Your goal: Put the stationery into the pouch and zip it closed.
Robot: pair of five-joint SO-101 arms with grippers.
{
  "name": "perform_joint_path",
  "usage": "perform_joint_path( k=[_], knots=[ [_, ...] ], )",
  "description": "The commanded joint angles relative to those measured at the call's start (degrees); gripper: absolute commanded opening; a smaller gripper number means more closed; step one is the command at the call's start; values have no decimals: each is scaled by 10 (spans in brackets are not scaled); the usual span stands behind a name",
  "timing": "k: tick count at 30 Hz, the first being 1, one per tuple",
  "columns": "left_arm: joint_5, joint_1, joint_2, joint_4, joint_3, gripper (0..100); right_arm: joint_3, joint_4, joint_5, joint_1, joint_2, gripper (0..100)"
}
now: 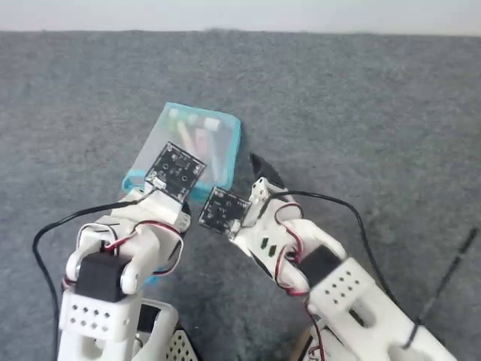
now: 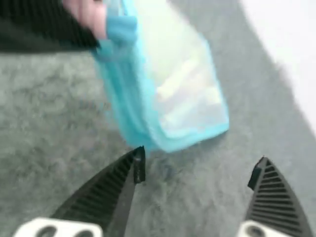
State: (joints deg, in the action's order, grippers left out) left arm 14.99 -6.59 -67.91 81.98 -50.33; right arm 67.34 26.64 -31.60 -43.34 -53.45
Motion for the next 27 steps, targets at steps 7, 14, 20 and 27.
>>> perform_joint_path(
  k=[7,14,20,27],
  knots=[
    [4,-49,-3,71,126,10,18,87,-51,-36,-141,339],
    [4,-88,-3,98,162,10,33,112,-58,-41,-177,339],
    [4,-91,-5,98,153,10,20,172,-53,-53,-183,339],
    [-18,-91,-4,59,107,10,4,213,-25,-91,-183,280]
  ],
)
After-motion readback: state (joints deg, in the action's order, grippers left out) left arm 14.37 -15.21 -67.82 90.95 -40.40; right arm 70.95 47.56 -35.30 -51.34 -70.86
